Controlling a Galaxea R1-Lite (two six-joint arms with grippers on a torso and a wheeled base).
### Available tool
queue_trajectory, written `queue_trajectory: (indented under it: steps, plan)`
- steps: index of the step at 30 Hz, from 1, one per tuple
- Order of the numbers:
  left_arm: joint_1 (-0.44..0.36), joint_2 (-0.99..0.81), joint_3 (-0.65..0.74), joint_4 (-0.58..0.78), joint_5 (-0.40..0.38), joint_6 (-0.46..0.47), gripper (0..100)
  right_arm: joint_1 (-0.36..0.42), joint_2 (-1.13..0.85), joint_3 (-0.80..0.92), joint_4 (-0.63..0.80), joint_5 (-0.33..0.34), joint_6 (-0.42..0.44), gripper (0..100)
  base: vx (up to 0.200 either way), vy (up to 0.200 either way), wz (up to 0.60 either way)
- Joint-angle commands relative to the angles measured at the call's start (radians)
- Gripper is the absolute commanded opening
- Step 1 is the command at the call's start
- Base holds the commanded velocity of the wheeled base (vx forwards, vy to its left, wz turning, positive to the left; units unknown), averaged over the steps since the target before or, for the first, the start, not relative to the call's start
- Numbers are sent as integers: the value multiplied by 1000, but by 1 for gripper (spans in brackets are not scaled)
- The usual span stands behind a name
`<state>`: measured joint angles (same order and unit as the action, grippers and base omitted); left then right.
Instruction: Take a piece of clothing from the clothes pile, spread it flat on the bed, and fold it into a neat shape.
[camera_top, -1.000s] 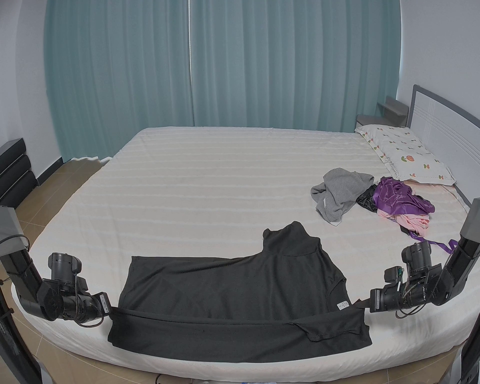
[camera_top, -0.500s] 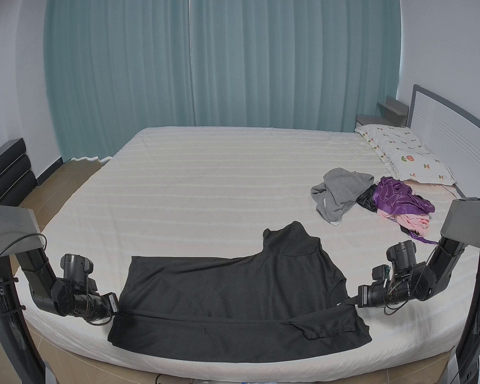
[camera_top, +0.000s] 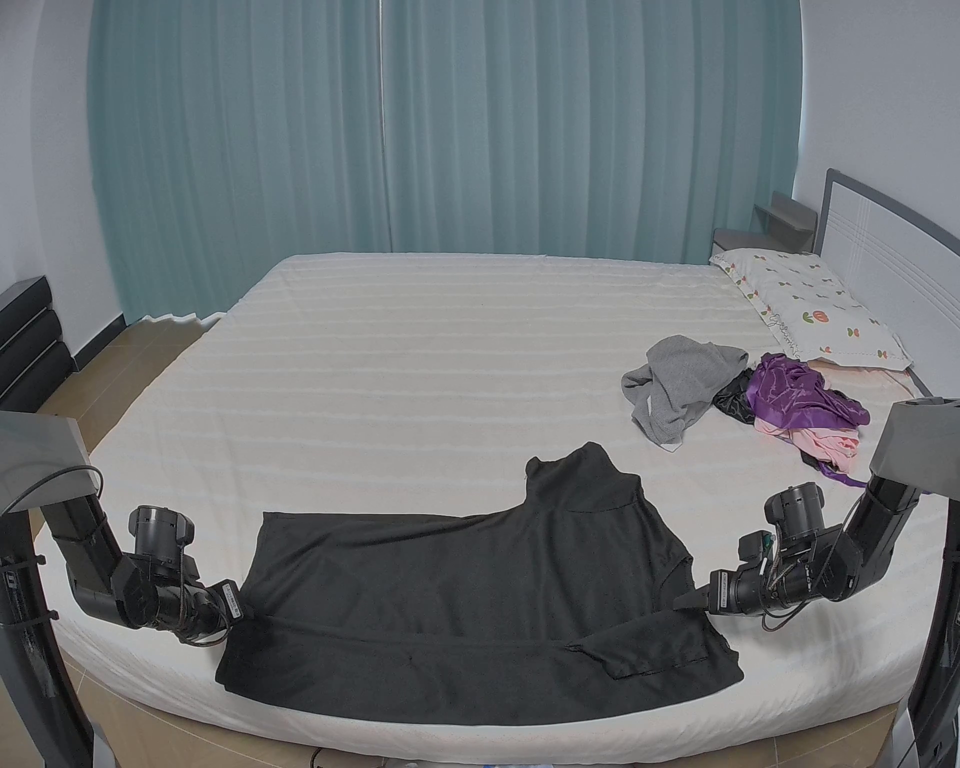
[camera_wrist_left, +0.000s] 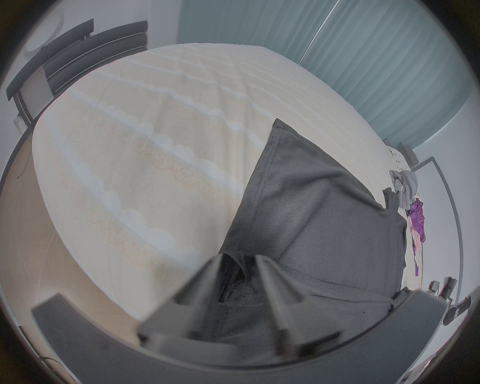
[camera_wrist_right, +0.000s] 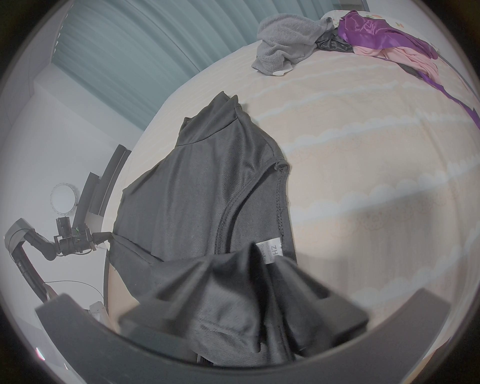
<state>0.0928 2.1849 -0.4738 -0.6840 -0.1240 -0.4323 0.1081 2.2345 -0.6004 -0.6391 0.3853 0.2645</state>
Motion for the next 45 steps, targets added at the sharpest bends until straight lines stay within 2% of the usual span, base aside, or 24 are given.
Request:
queue_trajectory:
  steps: [1,7,12,13,17,21,30,35,45]
  plan:
    - [-1,-5,4,0,-2,-3,100,-2,-12,2,-2,3,10,100,0,0,0]
    - [12,-53,32,0,-22,-25,100,-8,-104,65,-70,33,108,100,0,0,0]
    - [35,-126,63,1,-88,-43,100,-1,-125,119,-136,33,182,100,0,0,0]
    - [58,-169,81,4,-135,-42,100,2,-125,146,-189,33,243,100,0,0,0]
    - [73,-183,87,8,-144,-43,100,-1,-118,180,-271,35,300,100,0,0,0]
    - [91,-182,93,8,-146,-43,100,1,-107,199,-298,35,305,100,0,0,0]
    - [99,-174,93,1,-147,-40,100,8,-105,199,-297,37,305,100,0,200,0]
    - [90,-172,72,0,-147,-48,100,10,-99,191,-298,37,306,100,0,0,0]
    - [-11,-148,-65,11,-144,-167,100,7,-104,186,-318,35,309,100,0,0,0]
